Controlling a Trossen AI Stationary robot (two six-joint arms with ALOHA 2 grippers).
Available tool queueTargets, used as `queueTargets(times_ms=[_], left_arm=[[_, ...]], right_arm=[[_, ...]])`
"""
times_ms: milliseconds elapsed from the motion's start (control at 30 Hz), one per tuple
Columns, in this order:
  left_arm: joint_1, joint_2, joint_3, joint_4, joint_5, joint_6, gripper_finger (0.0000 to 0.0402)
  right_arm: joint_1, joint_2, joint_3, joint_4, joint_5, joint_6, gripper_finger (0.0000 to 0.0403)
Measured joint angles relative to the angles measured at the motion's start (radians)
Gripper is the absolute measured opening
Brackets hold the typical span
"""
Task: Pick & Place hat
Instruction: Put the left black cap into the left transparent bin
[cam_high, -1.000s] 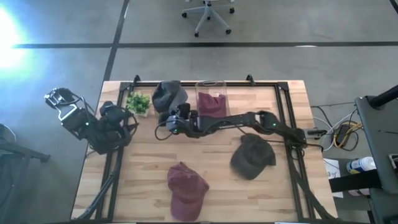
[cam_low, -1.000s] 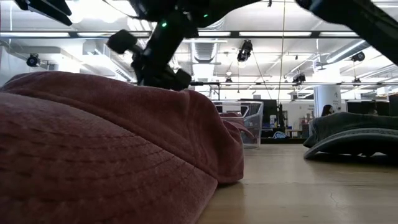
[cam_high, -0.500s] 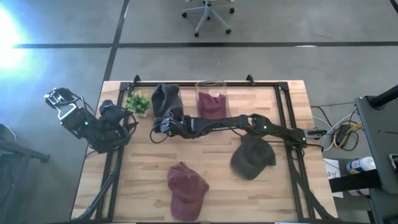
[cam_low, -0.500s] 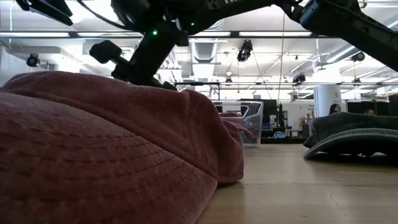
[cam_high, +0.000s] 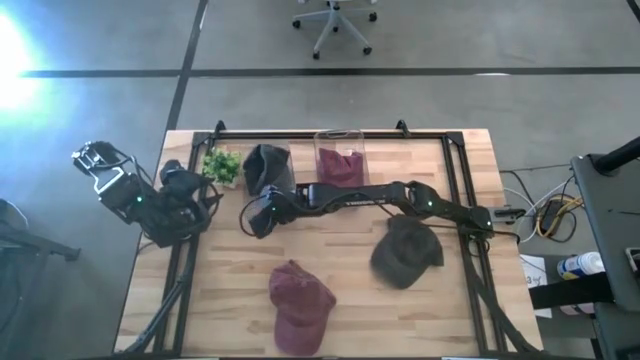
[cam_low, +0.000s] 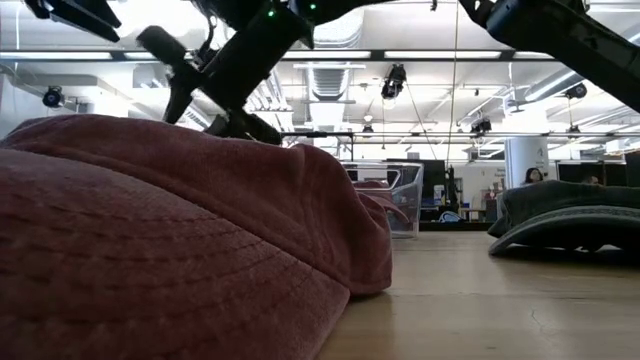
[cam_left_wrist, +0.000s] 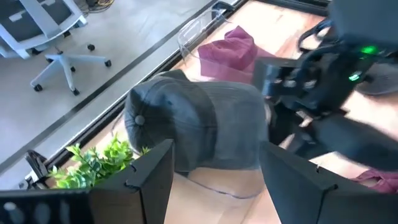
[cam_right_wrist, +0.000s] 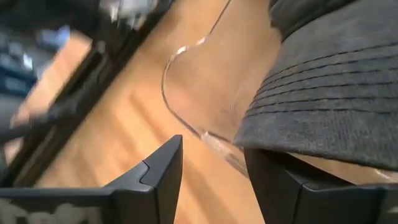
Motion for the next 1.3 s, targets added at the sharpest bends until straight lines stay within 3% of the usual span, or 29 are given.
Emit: queueTargets(times_ms=[300, 667, 733, 900, 1133, 1300], left_arm=[[0.0, 0.001, -0.139, 0.15, 0.127, -0.072, 0.0229], [0.001, 0.041, -0.408, 0.597, 0.259, -0.157, 0.0229], [0.001, 0.048, -0.45, 0.634, 0.273, -0.203, 0.0229], [-0.001, 0.052, -0.507, 0.645, 0.278, -0.312, 0.0229], [-0.001, 0.052, -0.613, 0.645, 0.282, -0.511, 0.0229], [-0.001, 0.05, -0.677, 0.665, 0.2, -0.661, 0.0229]], right_arm=[[0.001, -0.031, 0.0, -0.202, -0.297, -0.123, 0.0158], [0.009, -0.143, -0.001, -0.288, -0.334, -0.249, 0.0155], [0.014, -0.176, -0.001, -0.328, -0.286, -0.262, 0.0153], [0.012, -0.236, 0.001, -0.391, 0.061, -0.327, 0.0146], [-0.087, -0.169, -0.005, -0.382, 0.082, -0.423, 0.0123], [-0.139, -0.131, -0.005, -0.35, 0.081, -0.426, 0.0083]])
